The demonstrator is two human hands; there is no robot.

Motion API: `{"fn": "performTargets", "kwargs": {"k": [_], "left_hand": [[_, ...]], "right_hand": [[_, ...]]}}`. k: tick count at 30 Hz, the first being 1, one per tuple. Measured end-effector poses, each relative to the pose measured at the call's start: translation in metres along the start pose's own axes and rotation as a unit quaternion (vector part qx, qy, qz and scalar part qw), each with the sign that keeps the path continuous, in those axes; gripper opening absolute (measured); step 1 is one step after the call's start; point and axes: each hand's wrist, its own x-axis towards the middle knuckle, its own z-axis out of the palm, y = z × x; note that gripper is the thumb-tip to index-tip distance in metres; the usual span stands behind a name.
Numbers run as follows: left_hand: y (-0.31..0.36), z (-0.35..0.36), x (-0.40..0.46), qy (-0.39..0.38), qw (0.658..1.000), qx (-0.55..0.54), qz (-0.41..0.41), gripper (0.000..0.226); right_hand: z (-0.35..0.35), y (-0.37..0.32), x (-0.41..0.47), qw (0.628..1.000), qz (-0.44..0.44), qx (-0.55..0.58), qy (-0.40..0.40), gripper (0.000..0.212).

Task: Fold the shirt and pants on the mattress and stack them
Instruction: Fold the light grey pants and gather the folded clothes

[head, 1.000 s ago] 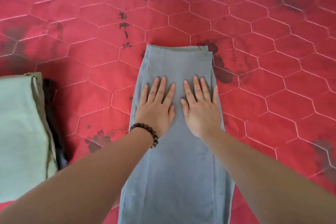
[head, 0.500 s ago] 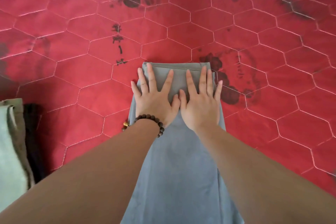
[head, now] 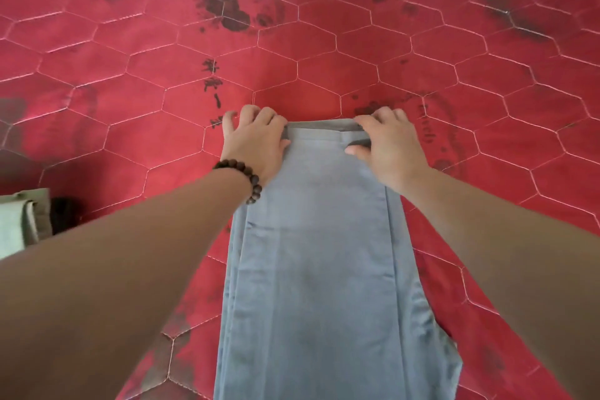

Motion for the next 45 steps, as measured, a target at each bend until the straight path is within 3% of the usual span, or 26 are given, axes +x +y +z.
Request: {"fn": "performTargets", "kwargs": {"k": [3,9,15,18,20,22,24,28,33,45], "left_hand": [[-0.005,-0.006,0.014,-0.037,0.999,-0.011,0.008,0.031],[-0.008,-0.008,0.022,-0.019,0.994,-0.107,-0.025,0.015],[0.004,0.004,0.017,0.007,0.983,-0.155,-0.1,0.019],[0.019,0.003,-0.004,0.072,0.989,-0.071,-0.11,0.036],[0.032,0.004,-0.024,0.056,0.996,-0.052,-0.04,0.048],[0.045,0.011,-0.047,-0.028,0.998,-0.045,0.044,0.057],[0.051,0.019,-0.064,-0.075,0.995,-0.007,0.067,0.058],[0.047,0.021,-0.072,-0.076,0.997,0.02,0.022,0.06],[0.053,0.017,-0.105,-0.076,0.996,0.019,-0.037,0.069],[0.075,0.006,-0.291,-0.15,0.988,0.015,0.046,0.065]], "right_hand": [[-0.011,0.003,0.011,0.999,-0.021,0.028,-0.026,0.037],[-0.006,0.002,0.02,0.991,0.017,0.135,0.0,0.02],[0.004,-0.007,0.027,0.992,0.07,0.102,-0.009,0.01],[0.006,-0.022,0.009,0.991,0.106,0.031,0.076,0.023],[0.014,-0.037,-0.016,0.99,0.051,-0.003,0.129,0.031],[0.03,-0.054,-0.047,0.996,-0.033,0.008,0.085,0.041],[0.047,-0.064,-0.07,0.998,-0.048,0.011,0.03,0.049],[0.057,-0.059,-0.081,0.998,0.029,-0.052,0.032,0.057],[0.054,-0.06,-0.108,0.995,0.061,-0.078,0.018,0.066],[0.074,-0.097,-0.3,0.999,-0.02,-0.025,-0.042,0.057]]}}
